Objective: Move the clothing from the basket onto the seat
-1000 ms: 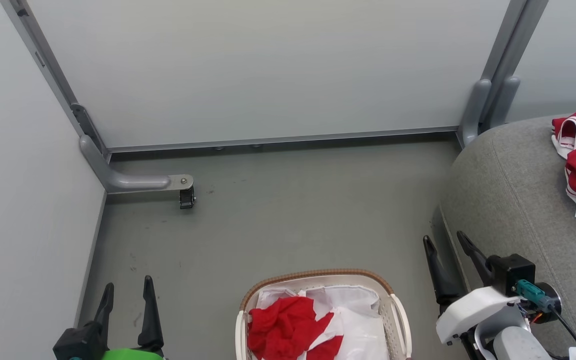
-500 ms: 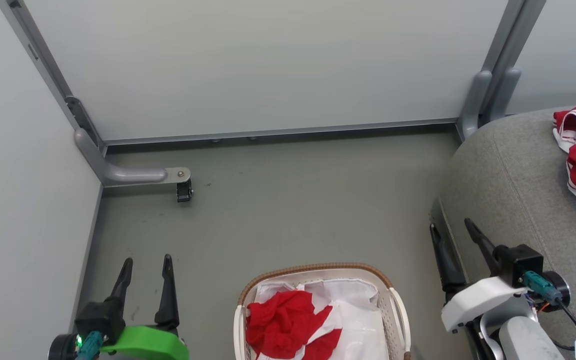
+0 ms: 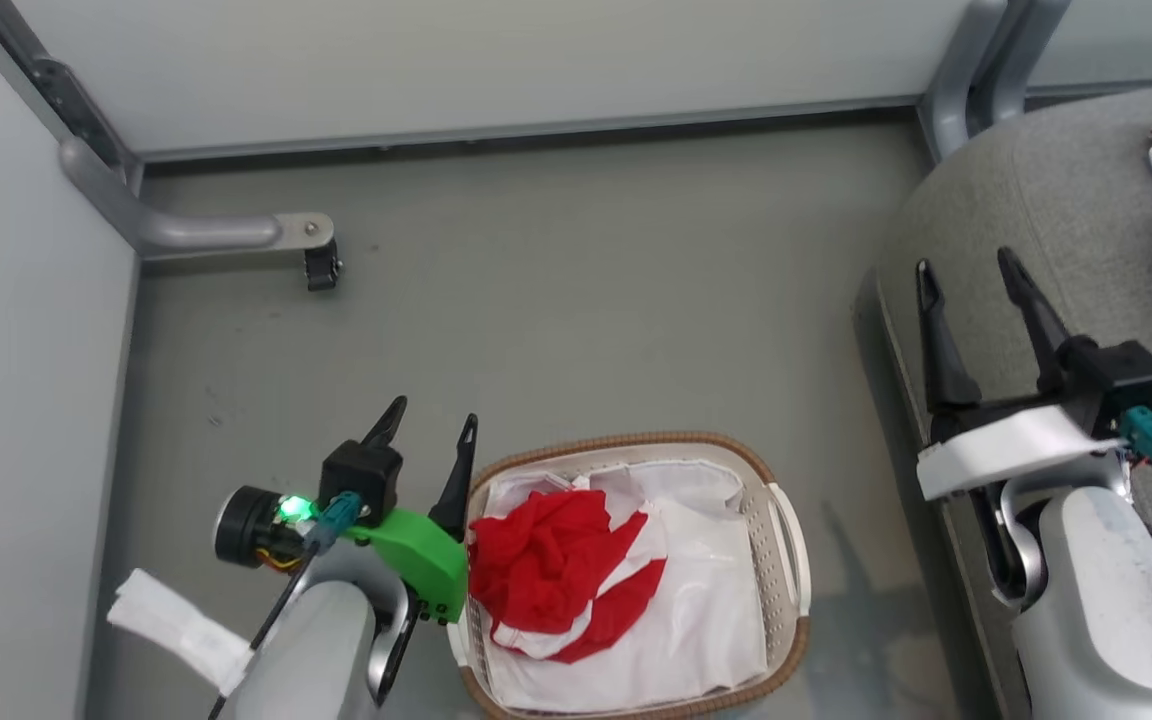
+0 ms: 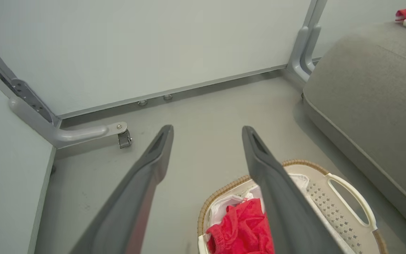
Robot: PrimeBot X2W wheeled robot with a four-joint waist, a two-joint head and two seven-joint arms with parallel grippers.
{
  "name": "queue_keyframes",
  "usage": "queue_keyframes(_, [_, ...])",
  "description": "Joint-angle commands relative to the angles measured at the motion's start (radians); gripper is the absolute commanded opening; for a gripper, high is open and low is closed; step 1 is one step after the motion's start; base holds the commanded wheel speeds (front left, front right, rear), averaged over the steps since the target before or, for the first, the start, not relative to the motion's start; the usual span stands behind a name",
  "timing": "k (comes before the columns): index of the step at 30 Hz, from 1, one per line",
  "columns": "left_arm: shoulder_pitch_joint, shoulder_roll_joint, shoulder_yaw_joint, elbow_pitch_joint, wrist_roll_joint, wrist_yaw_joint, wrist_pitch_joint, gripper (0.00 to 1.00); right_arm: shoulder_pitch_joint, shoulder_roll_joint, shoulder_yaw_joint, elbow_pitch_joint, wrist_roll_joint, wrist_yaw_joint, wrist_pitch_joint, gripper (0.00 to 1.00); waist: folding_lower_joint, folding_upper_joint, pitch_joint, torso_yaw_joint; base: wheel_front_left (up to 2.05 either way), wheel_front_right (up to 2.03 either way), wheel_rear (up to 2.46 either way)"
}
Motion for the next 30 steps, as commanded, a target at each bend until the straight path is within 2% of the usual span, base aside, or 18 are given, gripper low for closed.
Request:
queue_keyframes(1, [-0.045,0.003,-0.03,0.037,0.011,-0.002,-0.001,1.0,-0.024,-0.003,-0.006,-0.011,0.002,-0.001,-0.005,1.0,0.0,0.0091,0.146,-0.042,0.0,0.0,0.0])
queue_keyframes(9, [-0.222,0.005,-0.247,0.308,0.052,-0.005,0.033,1.0,-0.115,-0.003,0.016,-0.079,0.041,-0.001,-0.005,1.0,0.0,0.0091,0.362,-0.114,0.0,0.0,0.0])
queue_keyframes(17, [-0.304,0.005,-0.392,0.431,0.054,-0.007,0.075,1.0,-0.172,-0.002,0.022,-0.139,0.072,-0.001,-0.005,1.0,0.0,0.0091,0.513,-0.19,0.0,0.0,0.0])
queue_keyframes(30, [-0.387,0.005,-0.444,0.562,0.034,0.021,0.094,1.0,-0.228,-0.003,0.066,-0.182,0.131,-0.001,-0.005,1.0,0.0,0.0091,0.627,-0.231,0.0,0.0,0.0])
